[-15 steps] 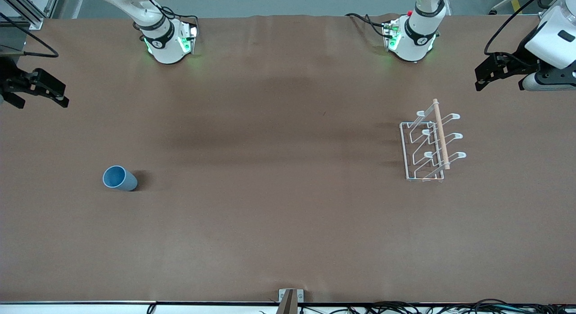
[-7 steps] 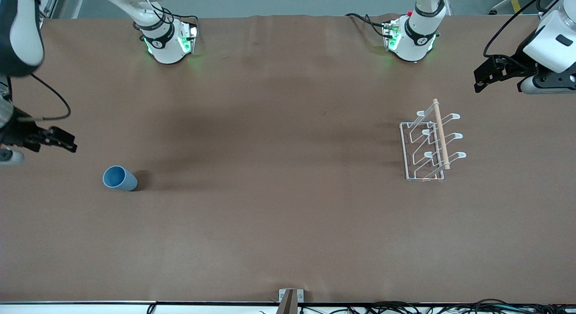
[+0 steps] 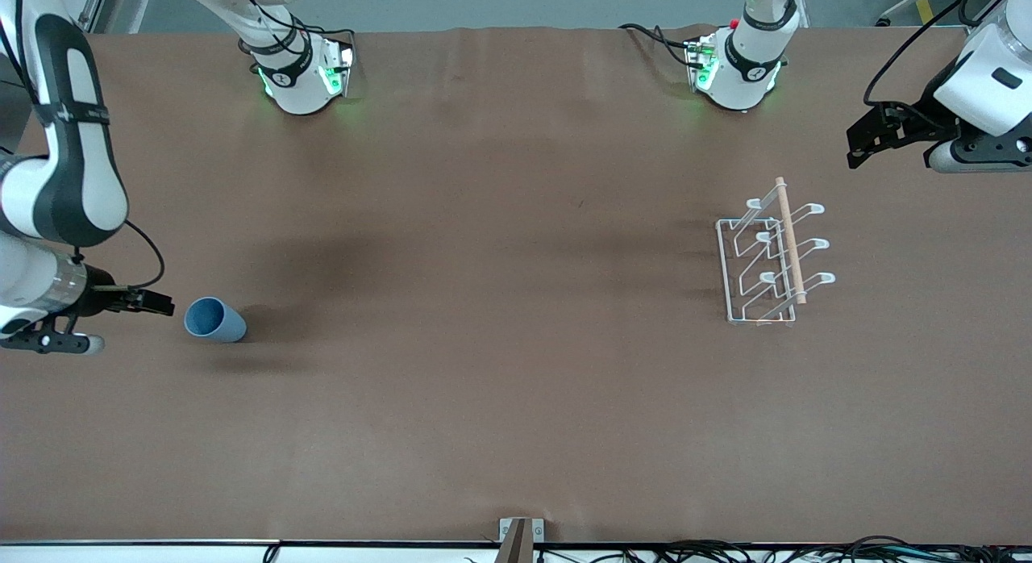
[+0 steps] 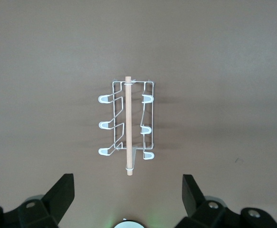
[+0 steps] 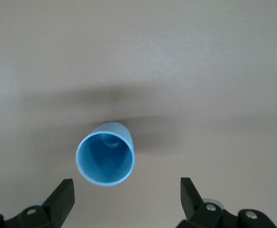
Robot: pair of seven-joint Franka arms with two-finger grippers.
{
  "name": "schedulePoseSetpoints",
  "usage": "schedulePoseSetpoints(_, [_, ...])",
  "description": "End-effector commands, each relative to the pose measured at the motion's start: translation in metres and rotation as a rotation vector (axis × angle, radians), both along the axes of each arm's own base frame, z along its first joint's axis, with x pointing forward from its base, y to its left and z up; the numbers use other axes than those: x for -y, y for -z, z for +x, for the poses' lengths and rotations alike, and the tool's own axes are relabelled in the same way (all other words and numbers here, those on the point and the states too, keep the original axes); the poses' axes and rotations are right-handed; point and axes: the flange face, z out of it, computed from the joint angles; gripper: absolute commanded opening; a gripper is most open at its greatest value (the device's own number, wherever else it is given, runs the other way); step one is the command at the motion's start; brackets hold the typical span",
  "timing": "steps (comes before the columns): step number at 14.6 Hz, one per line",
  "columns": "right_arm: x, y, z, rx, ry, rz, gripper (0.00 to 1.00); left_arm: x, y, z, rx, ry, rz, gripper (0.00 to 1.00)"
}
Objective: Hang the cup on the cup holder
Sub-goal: 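Close the right gripper around the blue cup's rim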
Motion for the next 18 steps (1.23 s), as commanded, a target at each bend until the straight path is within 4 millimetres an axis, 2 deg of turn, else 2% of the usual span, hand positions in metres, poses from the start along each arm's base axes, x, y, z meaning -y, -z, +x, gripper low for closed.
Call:
schedulePoseSetpoints(1, [-0.005,0.028,-0.016,0.021,-0.015,0.007,0.98,0.000,-0.003,0.004,-0.005,0.018,-0.015,1.00])
schedulePoseSetpoints(7, [-0.004,0.088,-0.018,0.042,-0.014,0.006,0.95,0.001,0.001,0.006,-0.010,0.019,-0.018,1.00])
schedulePoseSetpoints(9, [-0.001,0.103,-0.019,0.024,-0.009,0.010,0.89,0.002,0.001,0.006,-0.008,0.021,-0.018,1.00])
schedulePoseSetpoints(10, [-0.002,0.107,-0.020,0.019,-0.009,0.012,0.76,0.001,0.003,0.008,-0.011,0.019,-0.018,1.00])
schedulePoseSetpoints(11, [-0.004,0.110,-0.019,0.014,-0.012,0.013,0.58,0.002,0.003,0.008,-0.013,0.021,-0.018,1.00])
schedulePoseSetpoints(12, [-0.004,0.116,-0.019,0.005,-0.012,0.015,0.35,0.002,0.003,0.008,-0.013,0.021,-0.018,1.00])
schedulePoseSetpoints(13, [-0.003,0.119,-0.020,0.002,-0.002,0.023,0.16,0.002,0.003,0.008,-0.013,0.021,-0.018,1.00])
schedulePoseSetpoints(15, [-0.005,0.130,-0.021,-0.009,0.047,0.071,0.04,0.001,0.005,0.008,-0.016,0.021,-0.018,1.00])
schedulePoseSetpoints(18, [-0.010,0.125,-0.019,-0.003,0.069,0.099,0.02,0.001,0.005,0.008,-0.016,0.021,-0.018,1.00])
